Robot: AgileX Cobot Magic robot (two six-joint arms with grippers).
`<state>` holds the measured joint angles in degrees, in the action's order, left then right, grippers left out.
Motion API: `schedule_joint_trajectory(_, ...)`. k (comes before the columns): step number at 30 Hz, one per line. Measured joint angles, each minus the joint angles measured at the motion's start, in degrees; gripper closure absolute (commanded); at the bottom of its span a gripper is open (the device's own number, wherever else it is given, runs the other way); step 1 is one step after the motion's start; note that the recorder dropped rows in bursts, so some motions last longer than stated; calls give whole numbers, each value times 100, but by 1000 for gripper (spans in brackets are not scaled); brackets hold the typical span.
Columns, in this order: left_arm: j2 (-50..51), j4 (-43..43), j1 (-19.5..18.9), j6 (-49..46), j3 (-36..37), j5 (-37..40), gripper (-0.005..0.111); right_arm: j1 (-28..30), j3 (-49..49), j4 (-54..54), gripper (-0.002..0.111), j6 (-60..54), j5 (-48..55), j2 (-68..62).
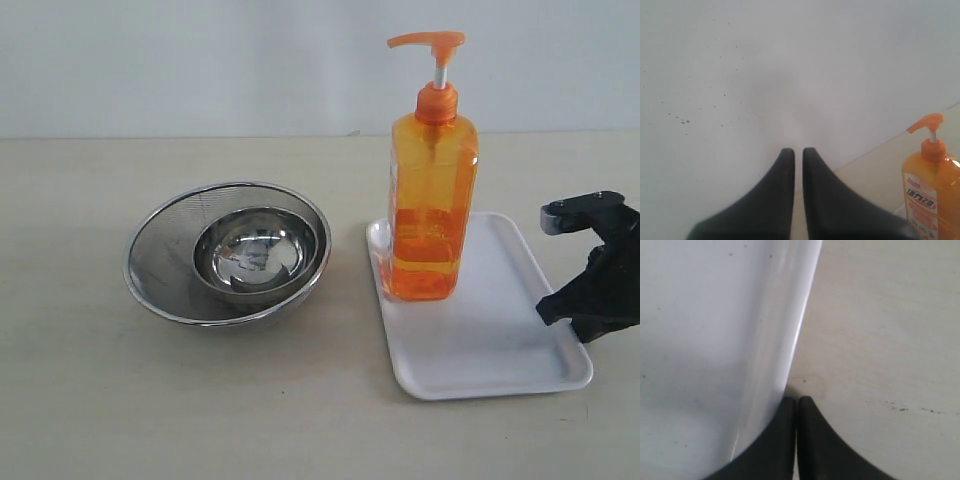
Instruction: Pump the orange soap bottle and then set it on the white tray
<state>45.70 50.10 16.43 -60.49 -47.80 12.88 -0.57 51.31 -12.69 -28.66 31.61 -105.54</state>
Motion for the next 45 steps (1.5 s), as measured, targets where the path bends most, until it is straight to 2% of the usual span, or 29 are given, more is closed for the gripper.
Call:
schedule_joint_trajectory(6,0,0,0,0,0,-9,102,0,0,373,109,431,10,0)
schedule_joint_trajectory(16,0,0,0,0,0,14,102,0,-23,1928,109,2079,-486,689)
schedule_joint_trajectory(20,92,0,0,56,0,147,102,0,-23,1891,109,2222,-926,1445)
schedule_joint_trajectory(23,430,0,0,194,0,185,102,0,-23,1439,109,2045,-1108,1917)
schedule_joint_trajectory(27,898,0,0,227,0,185,102,0,-31,221,109,914,-1146,2205)
schedule_joint_trajectory(30,1723,112,0,-165,0,364,102,0,-31,-2071,109,-1635,-1034,2250)
schedule_joint_trajectory(31,1882,218,0,-312,0,423,102,0,-31,-2523,109,-2214,-961,2250)
schedule_joint_trajectory(32,2285,1011,0,-1292,0,675,102,0,-31,-3235,109,-3185,-852,2250)
schedule_joint_trajectory(33,2486,1461,0,-1826,0,908,102,0,-31,-3549,109,-3650,-841,2250)
schedule_joint_trajectory(35,3040,3407,0,-3870,0,1838,102,0,-31,-4096,109,-4584,-838,2250)
schedule_joint_trajectory(36,3292,4113,0,-4820,0,2327,102,0,-31,-4233,109,-4788,-828,2250)
schedule_joint_trajectory(38,3622,4588,0,-5579,-13,2803,102,0,-31,-4351,109,-4999,-740,2250)
schedule_joint_trajectory(40,4055,4817,0,-5965,-46,2961,102,0,-31,-4725,109,-5447,-498,2250)
schedule_joint_trajectory(45,4786,4870,0,-6125,-72,2972,102,0,-34,-5489,109,-6398,-97,2250)
